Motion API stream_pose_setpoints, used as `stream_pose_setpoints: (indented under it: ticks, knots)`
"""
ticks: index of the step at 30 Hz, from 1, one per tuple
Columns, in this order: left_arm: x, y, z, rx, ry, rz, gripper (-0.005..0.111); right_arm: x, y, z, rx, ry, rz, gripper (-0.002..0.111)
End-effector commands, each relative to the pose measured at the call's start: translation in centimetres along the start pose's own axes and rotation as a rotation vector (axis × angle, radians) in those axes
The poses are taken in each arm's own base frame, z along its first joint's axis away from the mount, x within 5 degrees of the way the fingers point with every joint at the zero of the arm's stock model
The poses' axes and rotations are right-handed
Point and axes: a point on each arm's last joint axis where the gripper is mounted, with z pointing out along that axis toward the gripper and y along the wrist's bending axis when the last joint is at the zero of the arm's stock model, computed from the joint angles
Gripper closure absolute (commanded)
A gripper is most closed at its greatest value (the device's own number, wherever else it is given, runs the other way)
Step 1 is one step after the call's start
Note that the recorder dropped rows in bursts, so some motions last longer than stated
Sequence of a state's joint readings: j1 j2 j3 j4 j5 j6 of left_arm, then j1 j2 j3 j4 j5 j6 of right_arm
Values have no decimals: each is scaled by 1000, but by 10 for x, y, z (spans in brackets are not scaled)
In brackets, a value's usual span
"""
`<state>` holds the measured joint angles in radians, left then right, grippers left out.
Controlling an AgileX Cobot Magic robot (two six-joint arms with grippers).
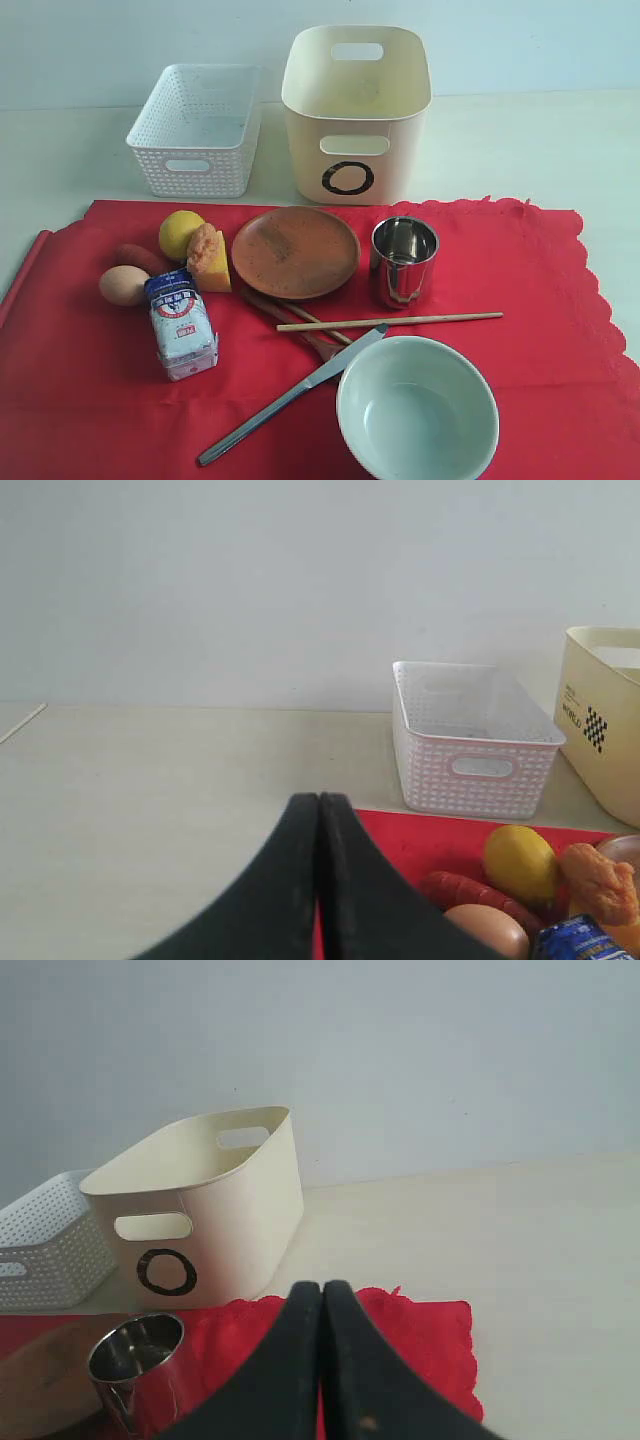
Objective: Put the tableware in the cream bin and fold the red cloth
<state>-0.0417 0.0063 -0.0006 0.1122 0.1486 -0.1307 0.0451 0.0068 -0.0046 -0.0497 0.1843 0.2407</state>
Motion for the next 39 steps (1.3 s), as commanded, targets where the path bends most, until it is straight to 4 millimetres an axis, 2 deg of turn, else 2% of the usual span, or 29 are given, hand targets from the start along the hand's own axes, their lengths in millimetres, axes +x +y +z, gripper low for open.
stream_pose_setpoints:
  ticks: [1,37,39]
  knots:
    - [-1,0,0,-1,-10,-4,105,0,0,0,-6,-16,-4,108]
    - [-1,0,0,-1,-10,-4,105,-1,0,0,-8,-24,-5,108]
    - [-1,0,0,-1,-10,-4,105,-3,2,0,-21,-51,42,108]
